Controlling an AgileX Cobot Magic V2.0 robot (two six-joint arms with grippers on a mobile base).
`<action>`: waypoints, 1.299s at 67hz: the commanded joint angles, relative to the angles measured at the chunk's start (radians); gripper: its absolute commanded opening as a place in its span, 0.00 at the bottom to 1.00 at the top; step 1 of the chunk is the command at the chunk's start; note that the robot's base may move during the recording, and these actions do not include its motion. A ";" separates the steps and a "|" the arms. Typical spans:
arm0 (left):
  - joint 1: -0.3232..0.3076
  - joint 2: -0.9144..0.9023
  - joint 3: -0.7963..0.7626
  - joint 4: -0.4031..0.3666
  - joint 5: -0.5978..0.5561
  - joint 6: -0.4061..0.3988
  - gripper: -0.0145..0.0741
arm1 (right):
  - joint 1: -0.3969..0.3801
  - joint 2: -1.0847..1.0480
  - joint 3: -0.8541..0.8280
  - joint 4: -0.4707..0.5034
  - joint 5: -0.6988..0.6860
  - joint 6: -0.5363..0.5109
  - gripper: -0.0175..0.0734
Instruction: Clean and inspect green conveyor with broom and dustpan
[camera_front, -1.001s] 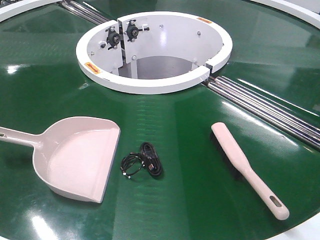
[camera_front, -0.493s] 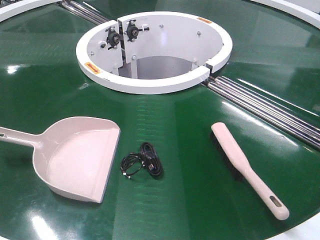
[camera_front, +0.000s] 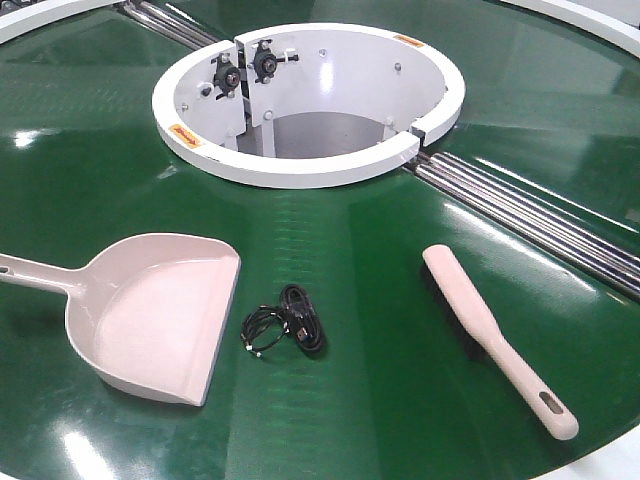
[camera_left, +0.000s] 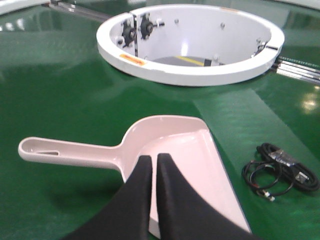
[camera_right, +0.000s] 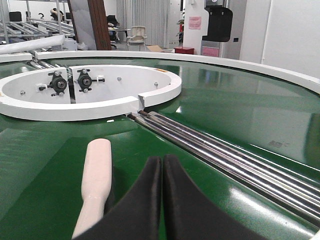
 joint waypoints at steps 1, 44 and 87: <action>-0.007 0.029 -0.032 -0.003 -0.068 -0.010 0.17 | -0.004 -0.018 0.012 -0.008 -0.075 -0.003 0.18; -0.007 0.032 -0.034 -0.003 -0.068 -0.010 0.76 | -0.004 -0.018 0.012 -0.008 -0.075 -0.003 0.18; -0.007 0.419 -0.645 0.025 0.624 0.471 0.76 | -0.004 -0.018 0.012 -0.008 -0.075 -0.003 0.18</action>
